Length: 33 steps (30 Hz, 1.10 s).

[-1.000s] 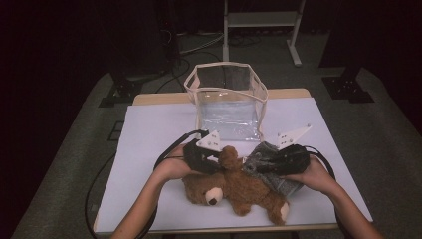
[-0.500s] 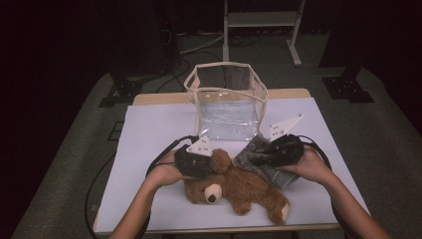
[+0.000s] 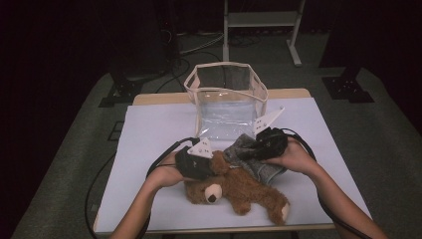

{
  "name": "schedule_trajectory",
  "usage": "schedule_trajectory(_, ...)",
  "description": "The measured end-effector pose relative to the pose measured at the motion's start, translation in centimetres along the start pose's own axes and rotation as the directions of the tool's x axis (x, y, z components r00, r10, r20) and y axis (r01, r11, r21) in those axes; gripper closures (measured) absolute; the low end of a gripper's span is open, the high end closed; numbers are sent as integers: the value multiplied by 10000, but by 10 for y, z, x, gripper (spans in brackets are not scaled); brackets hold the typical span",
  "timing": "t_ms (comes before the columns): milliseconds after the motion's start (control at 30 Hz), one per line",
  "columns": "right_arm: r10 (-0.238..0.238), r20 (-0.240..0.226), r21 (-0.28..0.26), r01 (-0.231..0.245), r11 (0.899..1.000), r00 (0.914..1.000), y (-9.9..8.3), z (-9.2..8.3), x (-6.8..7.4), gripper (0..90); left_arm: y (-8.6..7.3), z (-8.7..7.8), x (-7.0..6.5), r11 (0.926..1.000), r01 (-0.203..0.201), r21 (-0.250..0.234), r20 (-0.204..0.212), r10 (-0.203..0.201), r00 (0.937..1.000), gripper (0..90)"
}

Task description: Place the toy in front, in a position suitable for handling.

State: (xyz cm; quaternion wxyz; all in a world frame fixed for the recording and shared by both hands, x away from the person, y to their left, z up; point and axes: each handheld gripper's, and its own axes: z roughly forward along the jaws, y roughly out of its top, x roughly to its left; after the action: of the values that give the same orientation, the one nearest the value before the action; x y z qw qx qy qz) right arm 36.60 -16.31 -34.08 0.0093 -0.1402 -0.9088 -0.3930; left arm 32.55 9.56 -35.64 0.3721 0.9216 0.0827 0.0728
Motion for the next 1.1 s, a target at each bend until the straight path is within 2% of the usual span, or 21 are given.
schedule_trajectory(33, 0, 0, 0, 0, 10000, 10000, 0, 0, 0, 805, 0, 0, 0, 10000, 2, -9, 28, -2, 10000, 645)
schedule_trajectory(67, 269, -303, 231, -262, 9994, 9992, -8, 3, -2, 806, 1, -1, 0, 10000, -42, -14, 145, 42, 9999, 634)
schedule_trajectory(167, 213, -478, 239, -202, 9995, 9986, -13, 5, 2, 807, 1, -2, -1, 10000, -9, -21, 251, 10, 9997, 604)
schedule_trajectory(267, 134, -398, 172, -127, 9998, 9991, -18, 4, 11, 807, 1, -6, -2, 9999, 100, -80, 455, -97, 9989, 531)
schedule_trajectory(300, 61, -382, 68, -58, 10000, 9993, -21, 3, 16, 807, 0, -9, -2, 10000, 60, -40, 500, -58, 9987, 459)
schedule_trajectory(367, 36, -307, 1, -36, 10000, 9995, -24, 2, 21, 807, -3, -12, -3, 9997, 223, 40, 564, -225, 9982, 425)
schedule_trajectory(500, -145, -62, -22, 145, 9999, 9999, -25, -2, 26, 807, -7, -10, -5, 9995, 241, 218, 606, -254, 9978, 494)
schedule_trajectory(533, -86, -53, 4, 86, 10000, 9999, -26, -6, 26, 806, -10, -8, -6, 9991, 362, 233, 631, -376, 9973, 522)
schedule_trajectory(633, 78, -5, -65, -78, 9999, 10000, -32, -15, 21, 806, -13, -7, -5, 9987, 488, 172, 615, -497, 9969, 530)
schedule_trajectory(733, 395, 159, -166, -392, 9991, 9991, -43, -27, 17, 806, -13, -7, -6, 9991, 351, 250, 560, -365, 9978, 531)
schedule_trajectory(833, 832, 256, -411, -821, 9958, 9962, -62, -38, 11, 806, -12, -7, -6, 9990, 347, 275, 521, -361, 9980, 531)
schedule_trajectory(1000, 1694, 301, -889, -1661, 9821, 9851, -97, -56, -1, 806, -11, -6, -8, 9991, 236, 348, 469, -252, 9986, 531)
schedule_trajectory(1100, 2005, 438, -1148, -1944, 9742, 9787, -111, -67, -4, 806, -11, -7, -8, 9991, 214, 355, 482, -231, 9986, 529)
